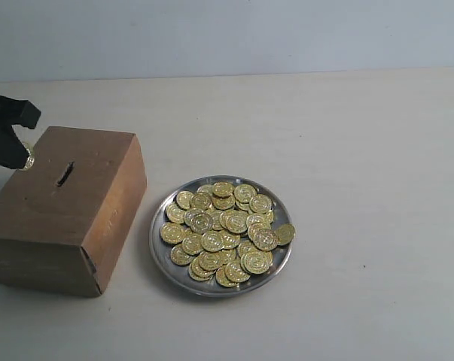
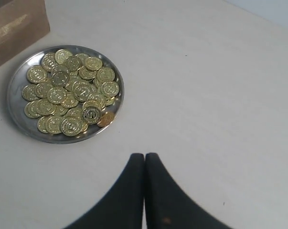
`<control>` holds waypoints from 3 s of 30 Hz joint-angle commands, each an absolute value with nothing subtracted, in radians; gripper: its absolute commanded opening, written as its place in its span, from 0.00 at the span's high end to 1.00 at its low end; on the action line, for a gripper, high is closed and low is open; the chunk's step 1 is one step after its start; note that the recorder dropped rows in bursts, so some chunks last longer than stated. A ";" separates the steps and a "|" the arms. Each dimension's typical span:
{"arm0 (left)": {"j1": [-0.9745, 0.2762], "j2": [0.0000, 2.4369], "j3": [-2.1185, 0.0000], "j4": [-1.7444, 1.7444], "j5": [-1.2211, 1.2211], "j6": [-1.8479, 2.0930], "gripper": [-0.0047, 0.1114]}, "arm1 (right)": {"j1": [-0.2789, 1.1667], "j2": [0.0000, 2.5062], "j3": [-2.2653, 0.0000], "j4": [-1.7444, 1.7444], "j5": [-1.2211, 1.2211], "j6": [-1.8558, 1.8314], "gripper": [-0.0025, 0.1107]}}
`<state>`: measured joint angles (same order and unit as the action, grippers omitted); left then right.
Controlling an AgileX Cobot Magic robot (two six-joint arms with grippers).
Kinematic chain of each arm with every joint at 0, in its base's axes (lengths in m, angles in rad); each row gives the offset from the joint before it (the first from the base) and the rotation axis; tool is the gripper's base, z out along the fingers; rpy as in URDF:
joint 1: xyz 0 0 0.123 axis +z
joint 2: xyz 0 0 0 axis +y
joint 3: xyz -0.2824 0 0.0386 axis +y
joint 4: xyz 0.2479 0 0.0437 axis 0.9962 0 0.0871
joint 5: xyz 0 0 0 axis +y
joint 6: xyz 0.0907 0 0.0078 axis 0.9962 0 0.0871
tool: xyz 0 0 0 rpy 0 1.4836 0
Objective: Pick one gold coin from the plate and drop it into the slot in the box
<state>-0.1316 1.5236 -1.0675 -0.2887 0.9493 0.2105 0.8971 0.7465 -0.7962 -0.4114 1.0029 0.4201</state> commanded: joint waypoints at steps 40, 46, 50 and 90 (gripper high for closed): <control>-0.222 1.616 -1.085 -0.288 0.881 0.207 0.96 | 0.893 0.744 -0.792 -0.392 0.954 0.423 0.98; -0.222 1.616 -1.085 -0.288 0.881 0.207 0.82 | 0.893 0.744 -0.792 -0.391 0.949 0.423 0.98; -0.222 1.616 -1.085 -0.288 0.881 0.207 0.70 | 0.893 0.744 -0.792 -0.391 0.949 0.423 0.98; -0.595 0.245 0.000 -0.556 0.000 0.390 0.96 | 0.893 0.192 0.000 -0.626 -0.009 0.690 0.98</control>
